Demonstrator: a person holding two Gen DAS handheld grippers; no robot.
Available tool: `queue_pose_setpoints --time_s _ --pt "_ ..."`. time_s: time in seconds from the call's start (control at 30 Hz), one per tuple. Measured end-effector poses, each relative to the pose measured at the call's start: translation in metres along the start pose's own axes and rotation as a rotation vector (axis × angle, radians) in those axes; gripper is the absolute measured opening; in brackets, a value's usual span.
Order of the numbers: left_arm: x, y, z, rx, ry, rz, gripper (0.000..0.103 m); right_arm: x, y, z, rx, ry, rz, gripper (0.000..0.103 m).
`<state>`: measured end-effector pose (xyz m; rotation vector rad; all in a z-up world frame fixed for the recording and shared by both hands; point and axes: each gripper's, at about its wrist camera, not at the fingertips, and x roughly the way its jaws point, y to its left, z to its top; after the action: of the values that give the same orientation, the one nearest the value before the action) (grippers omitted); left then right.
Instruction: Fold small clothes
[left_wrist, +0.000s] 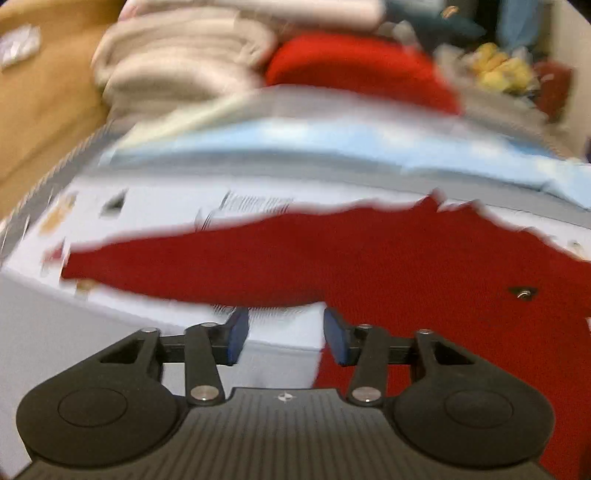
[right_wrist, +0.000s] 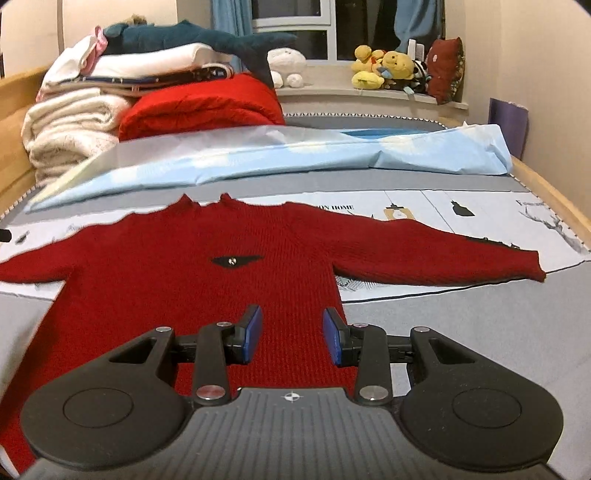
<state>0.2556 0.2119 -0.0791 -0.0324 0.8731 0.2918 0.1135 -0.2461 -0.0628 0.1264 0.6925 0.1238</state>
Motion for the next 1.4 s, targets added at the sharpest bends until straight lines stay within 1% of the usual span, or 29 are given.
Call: queue_pose_setpoints --time_s 0.1,0.17,0.27,0.33,0.4,0.47,0.57,0.6,0.63,0.67,0.73,0.8,0.83,0.9,0.97,1.0,1.03,1.07,1.1,1.13,1.2,1.23,1.3,1.4 --pt "0.012 0.013 0.011 -0.105 -0.003 -0.034 0.044 0.005 0.006 0.005 -0.009 0.012 -0.012 0.038" --pt "0.019 0.020 0.014 -0.145 0.010 -0.050 0.033 0.006 0.015 0.016 -0.030 0.028 -0.005 0.038" --pt "0.030 0.021 0.016 -0.125 0.019 -0.022 0.025 0.005 0.031 0.049 -0.003 0.019 0.014 0.038" --pt "0.035 0.022 0.016 -0.101 0.020 0.002 0.025 0.012 0.047 0.076 0.017 0.007 0.035 0.038" --pt "0.041 0.026 0.013 -0.094 0.036 0.018 0.025 0.025 0.063 0.099 0.041 -0.017 0.083 0.036" --pt "0.044 0.029 0.011 -0.101 0.049 0.021 0.025 0.042 0.079 0.111 0.041 -0.039 0.125 0.031" --pt "0.047 0.032 0.008 -0.085 0.052 0.035 0.025 0.070 0.095 0.105 0.014 -0.040 0.133 0.027" --pt "0.049 0.033 0.007 -0.080 0.054 0.042 0.025 0.082 0.099 0.097 0.004 -0.014 0.131 0.026" --pt "0.051 0.034 0.006 -0.076 0.058 0.046 0.025 0.094 0.102 0.092 0.005 0.043 0.121 0.023" --pt "0.054 0.034 0.005 -0.074 0.065 0.048 0.025 0.104 0.104 0.088 0.026 0.086 0.135 0.021" --pt "0.059 0.037 0.004 -0.084 0.067 0.044 0.025 0.118 0.107 0.082 0.087 0.121 0.213 0.020" --pt "0.066 0.044 0.003 -0.114 0.069 0.037 0.025 0.127 0.114 0.077 0.072 0.116 0.218 0.020" --pt "0.070 0.050 0.002 -0.146 0.066 0.032 0.025 0.129 0.117 0.075 0.051 0.104 0.213 0.020" --pt "0.079 0.063 0.000 -0.216 0.062 0.030 0.025 0.136 0.120 0.069 0.016 0.112 0.199 0.020" --pt "0.089 0.078 -0.002 -0.292 0.068 0.037 0.027 0.142 0.117 0.064 0.020 0.119 0.226 0.020" --pt "0.091 0.086 -0.003 -0.333 0.054 0.035 0.028 0.150 0.116 0.060 0.016 0.148 0.223 0.020" --pt "0.094 0.095 -0.005 -0.375 0.030 0.036 0.031 0.156 0.116 0.058 0.013 0.179 0.218 0.020" --pt "0.098 0.102 -0.006 -0.406 0.024 0.044 0.036 0.163 0.116 0.055 0.007 0.215 0.225 0.020" --pt "0.103 0.109 -0.007 -0.447 0.038 0.054 0.037 0.167 0.116 0.052 -0.003 0.239 0.234 0.020" --pt "0.108 0.116 -0.007 -0.495 0.052 0.045 0.038 0.171 0.118 0.049 -0.024 0.270 0.236 0.020" --pt "0.116 0.132 -0.009 -0.607 0.051 0.006 0.043 0.178 0.123 0.042 -0.088 0.326 0.227 0.021" --pt "0.121 0.137 -0.009 -0.637 0.053 0.005 0.047 0.180 0.126 0.040 -0.113 0.337 0.226 0.020" --pt "0.131 0.147 -0.012 -0.695 0.083 0.037 0.047 0.184 0.129 0.035 -0.146 0.356 0.231 0.021" --pt "0.143 0.162 -0.016 -0.801 0.100 0.033 0.047 0.192 0.131 0.029 -0.157 0.401 0.236 0.021"
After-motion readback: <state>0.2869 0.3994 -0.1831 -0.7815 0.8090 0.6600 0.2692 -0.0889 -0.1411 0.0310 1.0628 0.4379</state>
